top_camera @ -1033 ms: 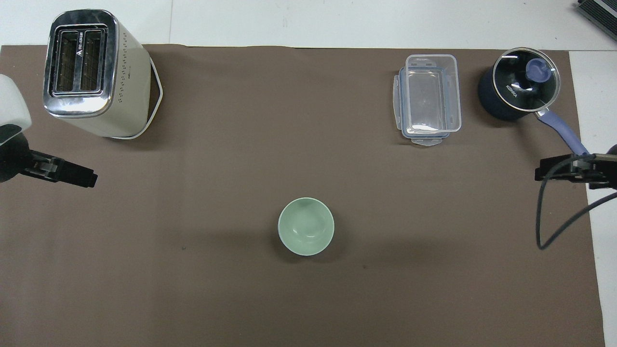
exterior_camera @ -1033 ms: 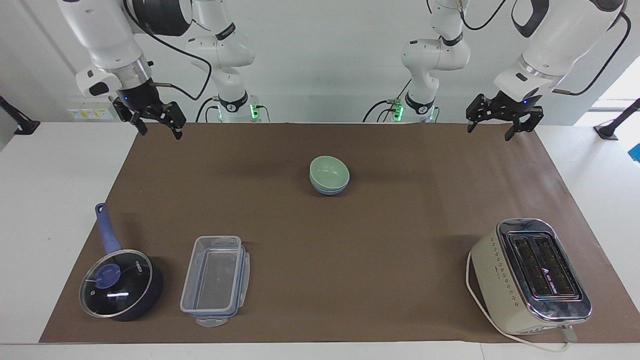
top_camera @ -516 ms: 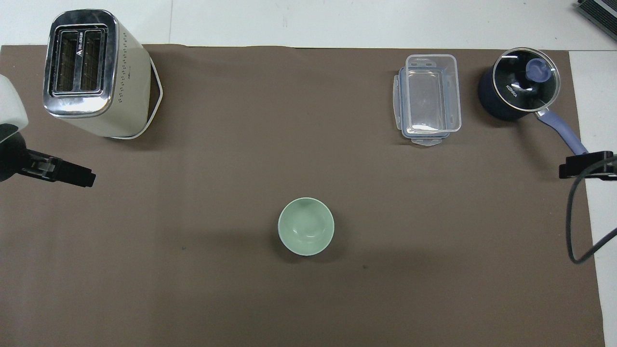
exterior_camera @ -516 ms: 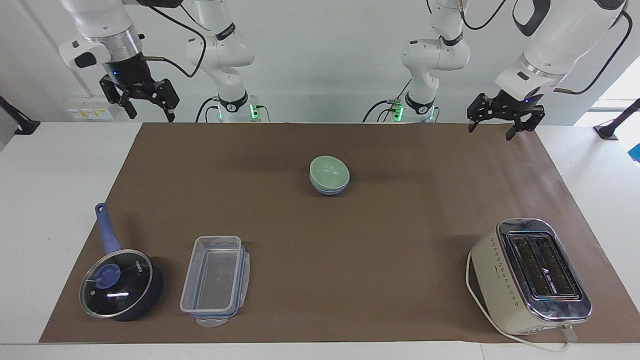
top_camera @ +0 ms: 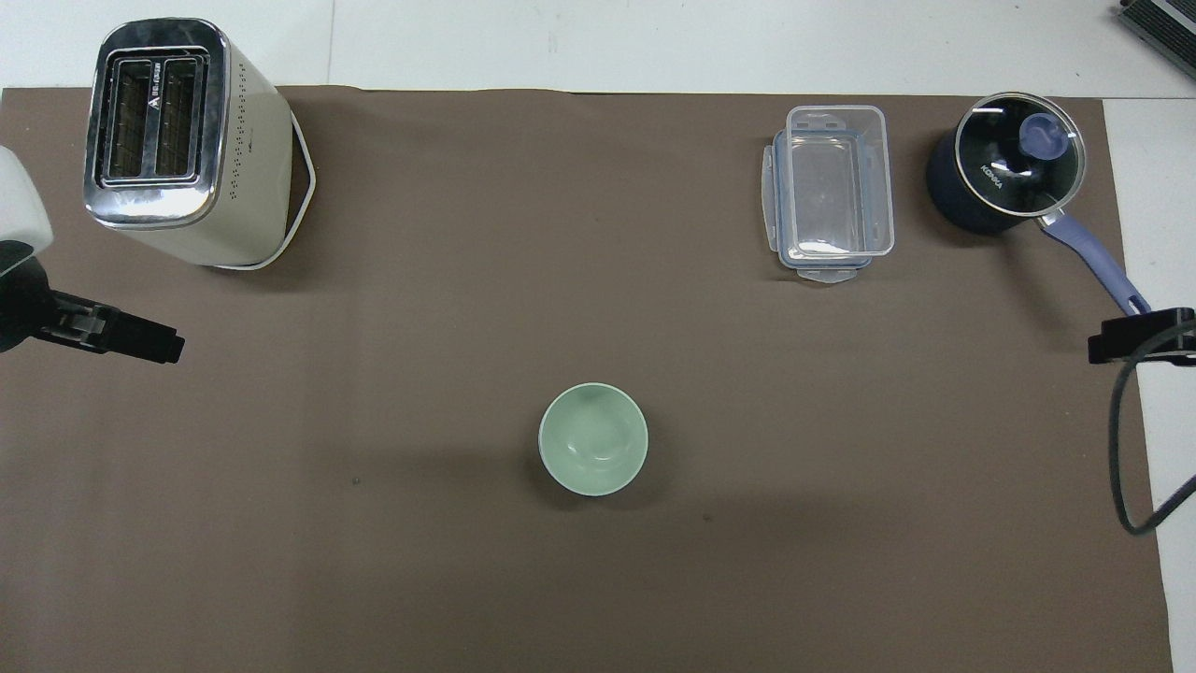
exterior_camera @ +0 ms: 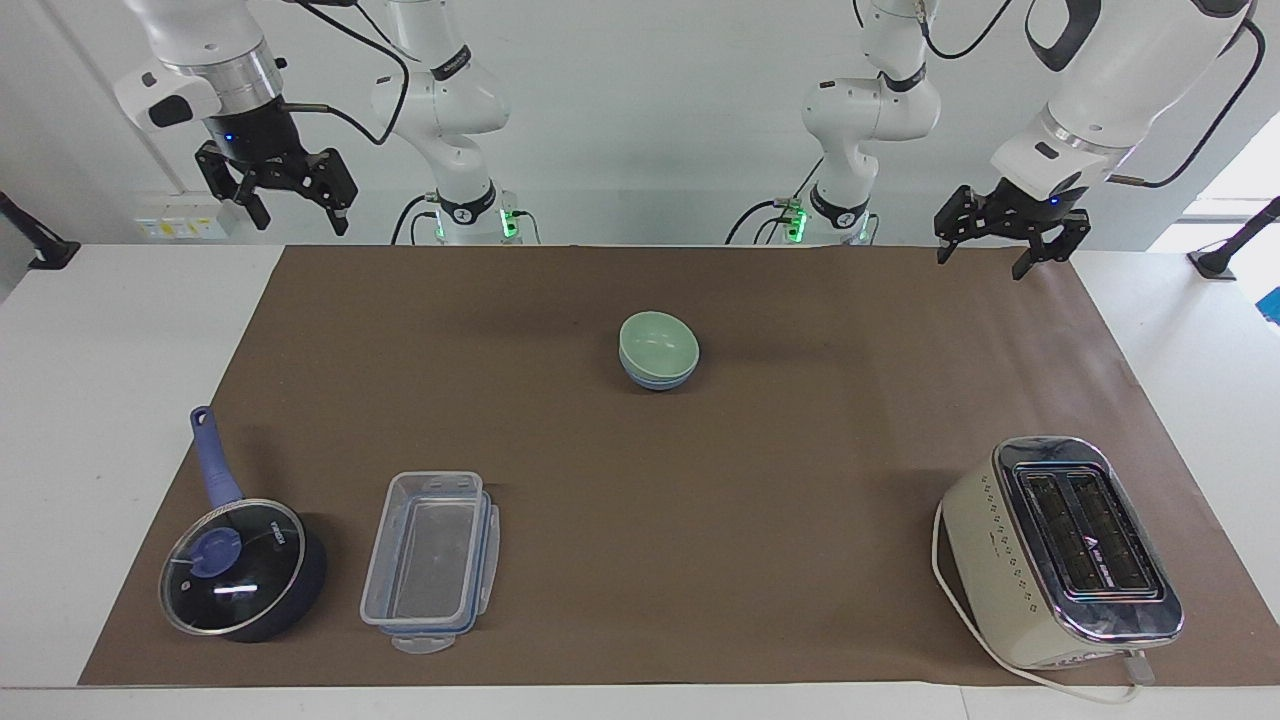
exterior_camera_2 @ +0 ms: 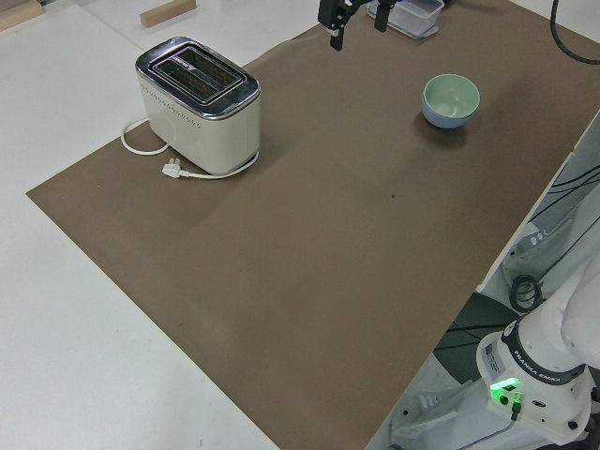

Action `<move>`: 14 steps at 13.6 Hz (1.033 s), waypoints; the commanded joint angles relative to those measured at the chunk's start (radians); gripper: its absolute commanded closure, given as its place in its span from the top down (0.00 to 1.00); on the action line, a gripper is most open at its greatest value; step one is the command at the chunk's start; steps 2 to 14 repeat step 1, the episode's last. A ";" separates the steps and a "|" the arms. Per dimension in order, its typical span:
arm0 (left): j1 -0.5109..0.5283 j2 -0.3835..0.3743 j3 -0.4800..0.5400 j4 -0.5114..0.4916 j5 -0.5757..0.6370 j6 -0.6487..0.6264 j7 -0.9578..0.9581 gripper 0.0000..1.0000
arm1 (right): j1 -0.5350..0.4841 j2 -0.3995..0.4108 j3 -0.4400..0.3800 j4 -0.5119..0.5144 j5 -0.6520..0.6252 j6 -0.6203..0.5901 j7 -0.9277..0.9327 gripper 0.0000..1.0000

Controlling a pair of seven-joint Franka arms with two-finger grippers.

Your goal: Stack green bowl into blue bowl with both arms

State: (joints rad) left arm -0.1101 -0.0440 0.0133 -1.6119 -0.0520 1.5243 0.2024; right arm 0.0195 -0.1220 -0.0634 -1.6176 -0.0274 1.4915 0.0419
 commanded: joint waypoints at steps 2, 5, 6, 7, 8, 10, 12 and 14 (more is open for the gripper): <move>0.013 -0.014 -0.010 -0.006 0.021 -0.013 -0.009 1.00 | -0.010 0.010 0.004 0.024 0.021 -0.027 -0.030 1.00; 0.013 -0.014 -0.010 -0.006 0.021 -0.013 -0.009 1.00 | -0.010 0.010 0.004 0.024 0.021 -0.027 -0.030 1.00; 0.013 -0.014 -0.010 -0.006 0.021 -0.013 -0.009 1.00 | -0.010 0.010 0.004 0.024 0.021 -0.027 -0.030 1.00; 0.013 -0.014 -0.010 -0.006 0.021 -0.013 -0.009 1.00 | -0.010 0.010 0.004 0.024 0.021 -0.027 -0.030 1.00; 0.013 -0.014 -0.010 -0.006 0.021 -0.013 -0.009 1.00 | -0.010 0.010 0.004 0.024 0.021 -0.027 -0.030 1.00; 0.013 -0.014 -0.010 -0.006 0.021 -0.013 -0.009 1.00 | -0.010 0.010 0.004 0.024 0.021 -0.027 -0.030 1.00; 0.013 -0.014 -0.010 -0.006 0.021 -0.013 -0.009 1.00 | -0.010 0.010 0.004 0.024 0.021 -0.027 -0.030 1.00; 0.013 -0.014 -0.010 -0.006 0.021 -0.013 -0.009 1.00 | -0.010 0.010 0.004 0.024 0.021 -0.027 -0.030 1.00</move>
